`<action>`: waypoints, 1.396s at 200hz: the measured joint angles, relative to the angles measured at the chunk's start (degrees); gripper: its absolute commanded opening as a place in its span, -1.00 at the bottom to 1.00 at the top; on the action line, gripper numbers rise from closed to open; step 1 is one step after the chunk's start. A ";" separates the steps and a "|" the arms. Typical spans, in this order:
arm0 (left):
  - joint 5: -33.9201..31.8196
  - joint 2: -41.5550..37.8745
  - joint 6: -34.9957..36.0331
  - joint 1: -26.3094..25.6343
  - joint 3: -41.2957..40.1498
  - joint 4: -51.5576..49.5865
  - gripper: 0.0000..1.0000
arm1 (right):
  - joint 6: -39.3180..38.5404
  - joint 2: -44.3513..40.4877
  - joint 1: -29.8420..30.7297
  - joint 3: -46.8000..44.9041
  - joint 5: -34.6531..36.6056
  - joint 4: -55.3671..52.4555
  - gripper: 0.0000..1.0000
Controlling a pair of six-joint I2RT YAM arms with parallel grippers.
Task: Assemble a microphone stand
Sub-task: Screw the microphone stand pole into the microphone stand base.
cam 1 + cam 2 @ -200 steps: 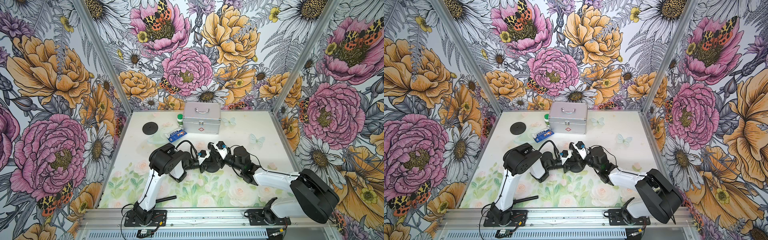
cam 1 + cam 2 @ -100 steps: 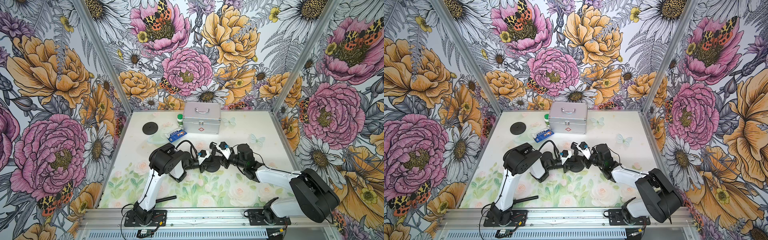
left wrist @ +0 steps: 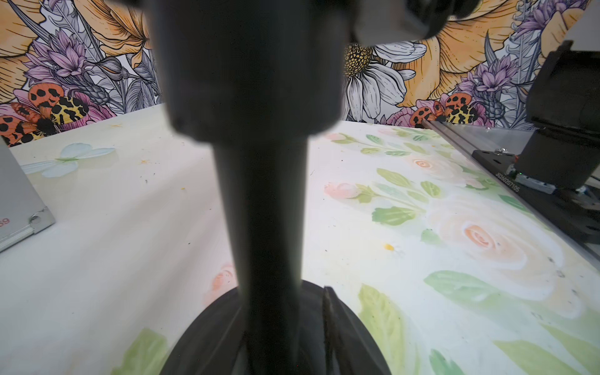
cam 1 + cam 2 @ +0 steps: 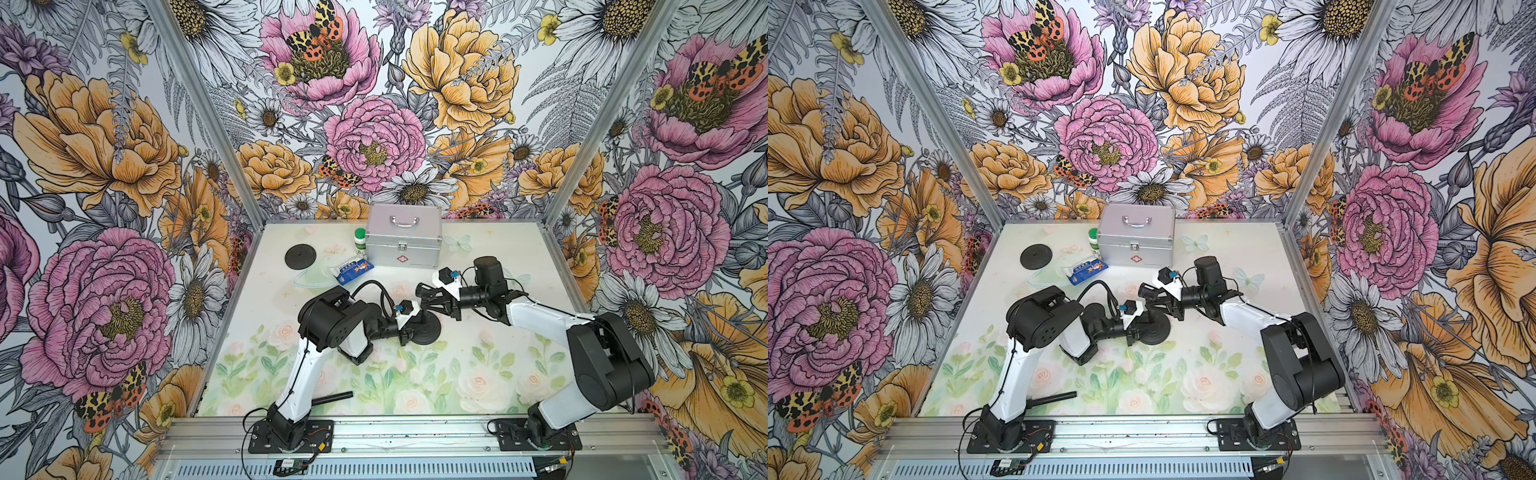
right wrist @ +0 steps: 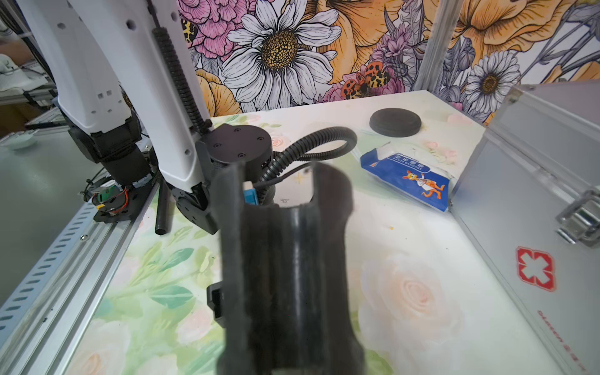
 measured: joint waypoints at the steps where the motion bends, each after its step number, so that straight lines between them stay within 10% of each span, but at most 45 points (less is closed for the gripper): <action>1: -0.04 0.00 0.00 0.00 0.00 0.00 -0.34 | -0.02 -0.02 0.00 0.00 0.09 0.00 -0.95; 32: 0.00 0.00 0.02 0.00 0.02 0.00 -0.34 | 5.57 -4.57 3.50 -5.68 9.62 7.04 -1.00; 78: 0.48 0.02 -0.02 0.20 -0.04 0.07 -0.34 | 26.32 -13.57 25.62 -21.18 64.59 28.17 -1.00; 106: 0.42 0.02 -0.02 0.22 -0.09 0.09 -0.34 | 29.42 -9.97 29.24 -20.76 75.17 32.98 -0.63; 126: 0.00 0.02 0.00 0.28 -0.20 0.15 -0.34 | 26.36 -9.73 28.35 -20.22 72.04 32.81 -0.12; 179: -0.20 0.02 0.09 0.17 -0.39 0.09 -0.34 | 11.37 -9.84 11.76 -19.19 34.84 21.92 -0.04; 231: -0.17 0.02 0.07 0.17 -0.39 0.09 -0.34 | -0.37 -5.35 2.43 -6.60 8.52 6.43 -0.07; 279: -0.17 0.02 0.04 0.17 -0.35 0.07 -0.35 | -6.64 2.12 0.98 1.29 -1.03 -2.82 -0.60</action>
